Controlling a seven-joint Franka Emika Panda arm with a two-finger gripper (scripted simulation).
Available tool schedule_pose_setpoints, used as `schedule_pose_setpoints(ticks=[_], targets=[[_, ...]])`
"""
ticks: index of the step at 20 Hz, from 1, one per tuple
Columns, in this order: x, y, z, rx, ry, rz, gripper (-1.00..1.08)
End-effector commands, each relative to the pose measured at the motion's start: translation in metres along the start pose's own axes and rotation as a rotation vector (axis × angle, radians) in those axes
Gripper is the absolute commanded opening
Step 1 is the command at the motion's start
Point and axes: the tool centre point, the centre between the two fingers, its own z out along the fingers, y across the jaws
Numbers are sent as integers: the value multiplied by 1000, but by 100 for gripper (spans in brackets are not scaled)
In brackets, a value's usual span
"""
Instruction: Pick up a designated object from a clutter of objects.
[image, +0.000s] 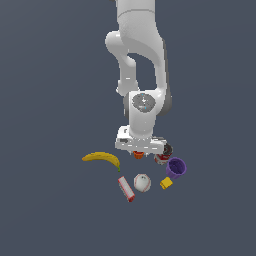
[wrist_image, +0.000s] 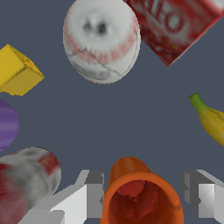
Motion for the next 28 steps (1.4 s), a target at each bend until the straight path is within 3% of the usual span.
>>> schedule_pose_setpoints(ticks=[1, 12, 28], targets=[[0, 2, -3, 0, 0, 0, -100], [-6, 38, -50, -1, -9, -1, -100], [-19, 148, -195, -3, -38, -6, -100]])
